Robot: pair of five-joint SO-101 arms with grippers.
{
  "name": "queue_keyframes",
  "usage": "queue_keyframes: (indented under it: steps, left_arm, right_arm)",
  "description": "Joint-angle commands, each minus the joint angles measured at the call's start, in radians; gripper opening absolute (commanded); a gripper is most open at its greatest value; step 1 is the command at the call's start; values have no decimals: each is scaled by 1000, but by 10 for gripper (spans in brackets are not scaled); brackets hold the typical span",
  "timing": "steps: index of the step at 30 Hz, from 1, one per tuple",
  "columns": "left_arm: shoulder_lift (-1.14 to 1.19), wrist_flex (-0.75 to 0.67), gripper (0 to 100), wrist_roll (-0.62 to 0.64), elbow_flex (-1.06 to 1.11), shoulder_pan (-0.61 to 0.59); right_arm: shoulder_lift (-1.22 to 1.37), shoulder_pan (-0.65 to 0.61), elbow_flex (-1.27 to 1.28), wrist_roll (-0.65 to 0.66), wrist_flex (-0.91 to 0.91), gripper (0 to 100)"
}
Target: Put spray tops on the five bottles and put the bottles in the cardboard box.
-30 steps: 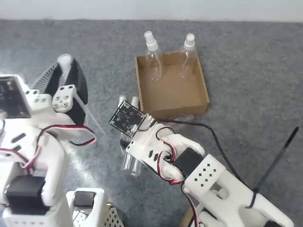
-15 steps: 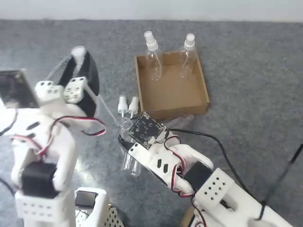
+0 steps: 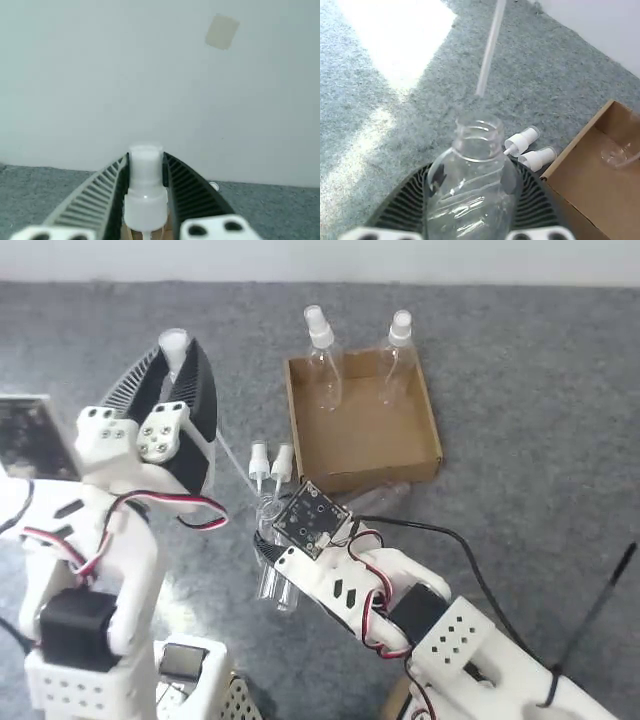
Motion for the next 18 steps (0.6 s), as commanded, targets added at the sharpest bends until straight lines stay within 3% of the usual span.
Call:
queue_keyframes:
  steps: [1, 14, 18]
  left_arm:
    - [-11, -9, 9, 5, -50, 15]
    - [-18, -37, 9, 3, 177, 43]
    - [-20, 68, 9, 3, 191, 97]
  right_arm:
    - [-36, -8, -15, -2, 1, 6]
    - [-38, -8, -15, -2, 2, 6]
    - [-45, -1, -15, -3, -4, 6]
